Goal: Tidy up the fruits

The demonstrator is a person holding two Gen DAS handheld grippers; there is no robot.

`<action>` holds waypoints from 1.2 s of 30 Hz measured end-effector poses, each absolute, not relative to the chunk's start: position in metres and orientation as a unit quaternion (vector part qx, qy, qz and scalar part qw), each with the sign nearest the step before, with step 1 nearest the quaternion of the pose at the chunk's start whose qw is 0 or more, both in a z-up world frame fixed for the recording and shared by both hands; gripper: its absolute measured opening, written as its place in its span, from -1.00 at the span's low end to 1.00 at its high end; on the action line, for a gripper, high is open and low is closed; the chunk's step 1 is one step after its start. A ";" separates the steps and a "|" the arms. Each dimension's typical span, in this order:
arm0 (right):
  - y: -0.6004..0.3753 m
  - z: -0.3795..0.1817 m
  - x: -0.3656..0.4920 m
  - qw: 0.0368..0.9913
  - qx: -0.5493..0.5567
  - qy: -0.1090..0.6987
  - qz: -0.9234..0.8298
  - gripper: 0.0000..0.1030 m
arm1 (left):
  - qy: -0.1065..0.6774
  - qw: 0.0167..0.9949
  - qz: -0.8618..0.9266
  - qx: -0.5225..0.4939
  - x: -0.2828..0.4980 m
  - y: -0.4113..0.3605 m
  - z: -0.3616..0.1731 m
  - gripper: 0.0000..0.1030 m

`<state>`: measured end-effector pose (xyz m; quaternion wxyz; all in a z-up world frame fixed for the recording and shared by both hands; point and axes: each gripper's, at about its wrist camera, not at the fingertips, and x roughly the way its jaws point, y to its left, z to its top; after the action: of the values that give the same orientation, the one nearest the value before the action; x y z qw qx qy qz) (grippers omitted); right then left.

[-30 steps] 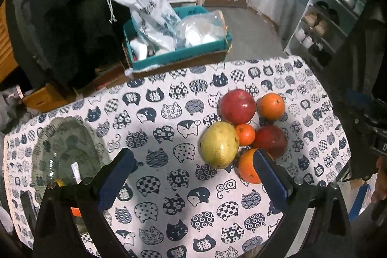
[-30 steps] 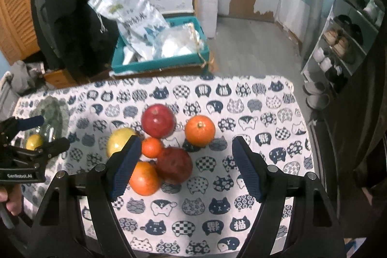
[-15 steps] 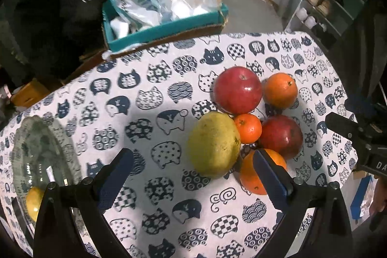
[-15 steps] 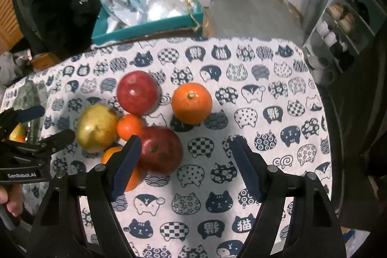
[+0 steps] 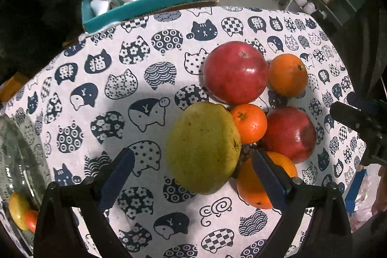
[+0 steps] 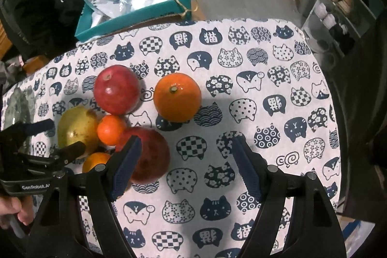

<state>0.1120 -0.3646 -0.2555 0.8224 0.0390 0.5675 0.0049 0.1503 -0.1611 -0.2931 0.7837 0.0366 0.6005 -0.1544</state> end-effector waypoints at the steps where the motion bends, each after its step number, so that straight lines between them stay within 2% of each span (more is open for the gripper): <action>1: -0.365 -0.257 0.114 0.822 0.040 0.568 0.006 0.48 | 0.604 0.780 -0.158 0.032 0.151 -0.161 -0.296 0.70; 5: -0.364 -0.264 0.124 0.818 0.039 0.574 0.011 0.48 | 0.619 0.765 -0.175 0.025 0.152 -0.163 -0.308 0.48; 7: -0.362 -0.268 0.130 0.815 0.035 0.578 0.015 0.48 | 0.621 0.761 -0.189 0.019 0.151 -0.163 -0.312 0.31; 30: -0.351 -0.325 0.191 0.786 0.024 0.617 0.027 0.48 | 0.587 0.799 -0.126 0.000 0.164 -0.114 -0.291 0.28; 34: -0.347 -0.328 0.194 0.786 0.024 0.617 0.032 0.28 | 0.582 0.804 -0.122 0.001 0.164 -0.112 -0.288 0.27; 36: -0.344 -0.328 0.194 0.786 0.022 0.617 0.031 0.24 | 0.581 0.805 -0.122 0.001 0.164 -0.113 -0.287 0.27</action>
<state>0.1944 -0.3443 -0.3284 0.7862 0.0219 0.6169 0.0312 0.1644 -0.1133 -0.2871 0.8050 0.0013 0.5806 -0.1222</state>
